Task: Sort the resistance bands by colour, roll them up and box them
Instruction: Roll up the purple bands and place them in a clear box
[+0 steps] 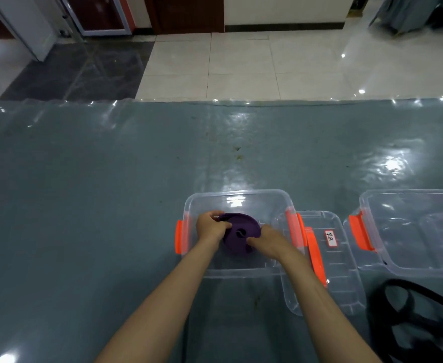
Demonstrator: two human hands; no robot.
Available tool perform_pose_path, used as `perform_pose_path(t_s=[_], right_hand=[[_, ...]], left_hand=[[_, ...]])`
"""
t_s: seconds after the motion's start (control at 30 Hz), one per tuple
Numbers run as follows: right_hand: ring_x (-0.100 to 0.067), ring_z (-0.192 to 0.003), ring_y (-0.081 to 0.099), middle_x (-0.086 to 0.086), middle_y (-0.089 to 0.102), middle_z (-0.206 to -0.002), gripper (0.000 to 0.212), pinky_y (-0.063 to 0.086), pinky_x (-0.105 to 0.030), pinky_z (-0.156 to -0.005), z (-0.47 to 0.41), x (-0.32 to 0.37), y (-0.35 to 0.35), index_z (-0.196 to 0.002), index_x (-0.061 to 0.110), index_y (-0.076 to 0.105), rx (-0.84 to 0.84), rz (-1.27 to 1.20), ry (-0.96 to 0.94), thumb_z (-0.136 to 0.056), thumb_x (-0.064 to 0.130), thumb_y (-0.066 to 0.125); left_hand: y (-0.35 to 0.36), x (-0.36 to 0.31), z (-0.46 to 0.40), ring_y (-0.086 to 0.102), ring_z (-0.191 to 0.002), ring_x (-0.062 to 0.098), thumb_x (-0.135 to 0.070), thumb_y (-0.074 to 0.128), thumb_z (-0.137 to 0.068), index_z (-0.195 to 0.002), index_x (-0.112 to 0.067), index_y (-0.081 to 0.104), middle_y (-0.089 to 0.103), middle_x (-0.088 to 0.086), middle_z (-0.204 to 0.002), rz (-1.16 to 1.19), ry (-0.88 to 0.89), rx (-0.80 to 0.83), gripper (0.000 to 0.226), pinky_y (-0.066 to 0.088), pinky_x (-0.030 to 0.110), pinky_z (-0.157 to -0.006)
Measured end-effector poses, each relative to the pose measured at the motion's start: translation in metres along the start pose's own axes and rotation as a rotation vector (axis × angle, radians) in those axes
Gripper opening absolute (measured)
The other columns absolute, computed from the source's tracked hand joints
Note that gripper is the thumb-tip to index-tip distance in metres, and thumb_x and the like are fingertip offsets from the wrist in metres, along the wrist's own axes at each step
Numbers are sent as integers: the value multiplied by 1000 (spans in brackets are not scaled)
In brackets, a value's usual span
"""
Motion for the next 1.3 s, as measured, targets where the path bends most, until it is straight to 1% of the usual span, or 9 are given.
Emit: perform_pose_path(t_s=[0.1,0.23,0.3,0.4,0.47,0.57,0.73,0.9,1.3], right_hand=[[-26,-90,70,-8,74,-100,29,56,-35,-79,-5,0,3,-110,17,71,26,-28,3,-85,32,64],[-25,-87,68,-7,73,-98,22,51,-32,-73,-1,-2,-2,-108,14,71,7,-85,9,-94,30,65],[-25,-97,67,-4,71,-109,23,52,-32,-79,6,4,-8,-115,16,65,-25,-105,-27,-96,29,65],[-25,-128,58,-2,56,-138,54,44,-29,-92,28,19,-21,-147,16,48,-102,-106,-120,-98,31,66],[-24,-132,54,-4,52,-149,55,45,-32,-102,50,32,-34,-149,19,47,-174,-87,-219,-99,31,66],[-19,-121,61,0,63,-134,39,48,-36,-104,95,42,-48,-137,23,60,-289,-31,-377,-99,28,66],[-9,-109,62,11,67,-122,26,49,-32,-96,177,12,-53,-124,27,67,-492,10,-466,-98,26,66],[-19,-111,66,4,70,-123,27,50,-34,-96,233,-50,-29,-122,22,69,-534,141,-413,-95,21,66],[-18,-111,64,7,66,-117,23,54,-37,-87,304,-200,8,-119,26,68,-574,213,-168,-97,31,62]], left_hand=[[2,3,-6,73,-92,28,14,79,-74,-102,-9,76,75,12,-101,-53,22,-16,37,60,33,-74],[0,3,-6,73,-89,23,9,83,-73,-103,-11,76,77,8,-101,-136,48,-53,37,61,33,-79],[-1,-3,-1,71,-91,22,4,85,-74,-106,-10,74,75,5,-102,-205,84,-65,36,57,30,-77],[-4,-15,14,63,-87,19,-1,79,-80,-102,-14,65,69,0,-97,-348,169,-51,29,45,25,-69],[-6,-23,26,60,-83,19,-5,73,-84,-101,-14,60,64,-2,-93,-481,234,-11,23,41,24,-61],[-14,-34,49,67,-86,24,-11,65,-88,-107,-11,68,71,6,-97,-660,365,14,19,53,34,-68],[-26,-55,128,63,-86,23,-19,56,-96,-109,-16,67,70,4,-102,-933,704,-86,17,49,35,-68],[-23,-34,216,65,-75,28,-19,72,-85,-91,-17,70,68,3,-85,-1047,982,-145,6,48,37,-57],[47,53,302,66,-68,27,-16,81,-72,-77,-20,67,64,0,-75,-1093,981,41,15,49,37,-53]])
Point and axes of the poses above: each hand's wrist, its own z-axis away from the middle knuckle, its own y-axis out of the palm, x = y × z, the point moved 9 cm from there along -z, towards the middle knuckle
